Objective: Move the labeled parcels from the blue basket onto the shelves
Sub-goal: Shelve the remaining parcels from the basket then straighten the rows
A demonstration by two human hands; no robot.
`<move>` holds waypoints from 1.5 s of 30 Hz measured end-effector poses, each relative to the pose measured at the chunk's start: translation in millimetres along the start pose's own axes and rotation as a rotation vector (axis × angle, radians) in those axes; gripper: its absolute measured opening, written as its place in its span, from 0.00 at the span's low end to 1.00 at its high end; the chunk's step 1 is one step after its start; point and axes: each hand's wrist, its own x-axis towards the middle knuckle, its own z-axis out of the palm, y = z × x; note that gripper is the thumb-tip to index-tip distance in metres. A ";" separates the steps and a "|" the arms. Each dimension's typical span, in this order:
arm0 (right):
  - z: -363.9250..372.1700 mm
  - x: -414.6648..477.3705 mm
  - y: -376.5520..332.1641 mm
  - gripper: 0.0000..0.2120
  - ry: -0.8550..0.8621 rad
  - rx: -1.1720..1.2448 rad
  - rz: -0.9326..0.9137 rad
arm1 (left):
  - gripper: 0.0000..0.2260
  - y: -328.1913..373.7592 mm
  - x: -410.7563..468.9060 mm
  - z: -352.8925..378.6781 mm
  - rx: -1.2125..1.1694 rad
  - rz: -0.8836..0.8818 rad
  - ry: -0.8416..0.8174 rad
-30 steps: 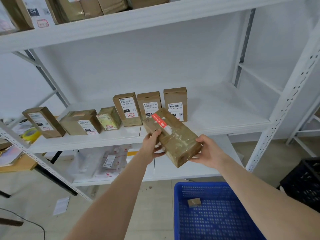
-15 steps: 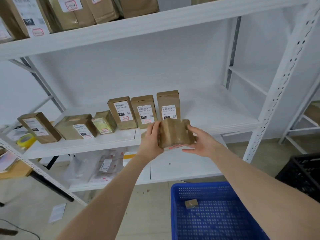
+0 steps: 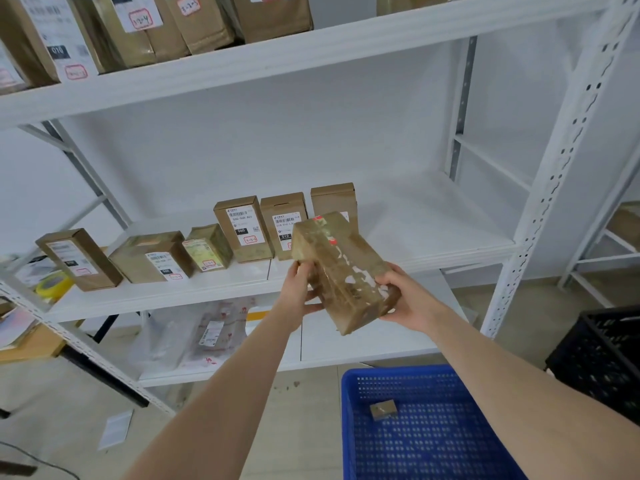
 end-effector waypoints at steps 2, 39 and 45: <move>-3.3 -1.9 2.2 0.21 -0.014 -0.066 0.012 | 0.21 1.8 -4.3 3.1 -0.054 -0.023 -0.061; 31.3 -7.4 -17.1 0.17 -0.020 -0.338 -0.056 | 0.28 9.0 -5.9 7.3 0.094 0.037 -0.139; 24.5 -13.4 -22.9 0.43 0.026 -0.339 0.152 | 0.19 16.6 -8.0 14.6 -0.171 0.081 0.018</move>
